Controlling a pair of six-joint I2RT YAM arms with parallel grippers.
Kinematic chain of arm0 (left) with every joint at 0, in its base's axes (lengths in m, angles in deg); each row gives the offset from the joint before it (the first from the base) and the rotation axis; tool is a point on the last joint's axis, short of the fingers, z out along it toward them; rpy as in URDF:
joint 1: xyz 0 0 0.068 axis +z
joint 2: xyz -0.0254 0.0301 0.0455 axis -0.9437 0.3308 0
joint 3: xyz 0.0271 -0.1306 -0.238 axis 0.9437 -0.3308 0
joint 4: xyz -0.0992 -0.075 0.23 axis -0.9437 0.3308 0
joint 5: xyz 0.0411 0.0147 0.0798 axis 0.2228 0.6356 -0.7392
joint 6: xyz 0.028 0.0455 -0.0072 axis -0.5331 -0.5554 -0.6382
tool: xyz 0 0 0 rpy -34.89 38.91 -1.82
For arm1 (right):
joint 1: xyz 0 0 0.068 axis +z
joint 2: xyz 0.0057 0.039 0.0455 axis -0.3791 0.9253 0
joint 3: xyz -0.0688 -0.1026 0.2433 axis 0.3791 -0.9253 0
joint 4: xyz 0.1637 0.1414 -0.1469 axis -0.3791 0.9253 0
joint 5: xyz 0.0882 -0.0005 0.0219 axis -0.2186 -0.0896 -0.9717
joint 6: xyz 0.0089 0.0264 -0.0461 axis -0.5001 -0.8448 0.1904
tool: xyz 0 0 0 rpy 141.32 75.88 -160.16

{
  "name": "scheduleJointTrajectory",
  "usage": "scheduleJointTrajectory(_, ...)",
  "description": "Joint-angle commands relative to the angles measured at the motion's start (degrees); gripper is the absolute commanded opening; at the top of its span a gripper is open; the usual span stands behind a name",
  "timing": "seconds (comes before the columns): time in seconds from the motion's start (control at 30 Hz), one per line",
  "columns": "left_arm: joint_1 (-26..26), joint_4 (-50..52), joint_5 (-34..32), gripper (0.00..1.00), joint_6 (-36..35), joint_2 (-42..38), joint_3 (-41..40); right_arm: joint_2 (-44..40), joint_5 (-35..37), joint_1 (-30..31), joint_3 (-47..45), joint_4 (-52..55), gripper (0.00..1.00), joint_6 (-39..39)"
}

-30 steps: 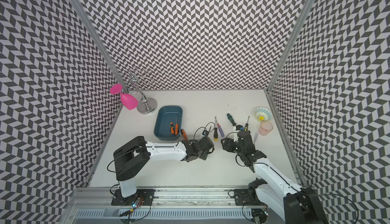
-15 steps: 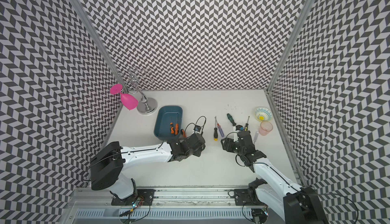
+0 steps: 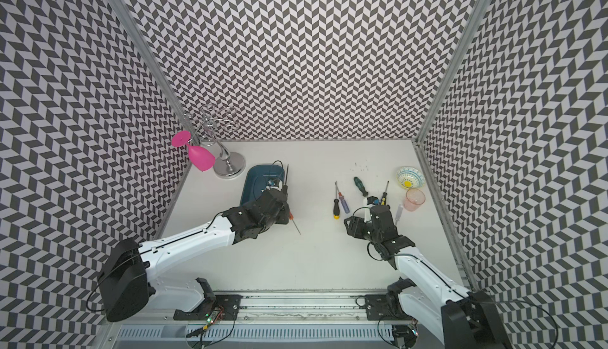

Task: Put the screwdriver on the desktop into the storage box
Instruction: Place the screwdriver in the storage box.

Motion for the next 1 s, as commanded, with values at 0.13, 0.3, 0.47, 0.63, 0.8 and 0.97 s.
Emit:
scheduleJointTrajectory(0.13,8.11,6.68,1.35,0.12,-1.77,-2.12,1.06,0.21,-0.99,-0.46,-0.85,-3.13,0.67,-0.56)
scheduleJointTrajectory(0.3,13.73,7.05,3.26,0.12,-3.74,-1.71,1.3,-0.23,-1.2,-0.4,-1.19,-3.49,0.67,-0.59)
scheduleJointTrajectory(0.47,17.41,7.71,5.38,0.12,-5.31,1.9,3.19,0.11,-2.06,-0.46,-1.42,-4.05,0.67,-0.74)
scheduleJointTrajectory(0.63,19.15,7.45,6.72,0.12,-6.76,6.24,4.63,-0.34,-2.26,-0.45,-1.75,-4.31,0.67,-0.9)
scheduleJointTrajectory(0.8,20.39,6.7,7.37,0.12,-7.32,9.92,6.12,-0.24,-2.65,-0.47,-1.95,-4.59,0.67,-0.94)
scheduleJointTrajectory(0.97,21.62,7.0,7.7,0.12,-8.32,13.88,8.19,-0.13,-2.79,-0.46,-2.21,-4.97,0.67,-0.99)
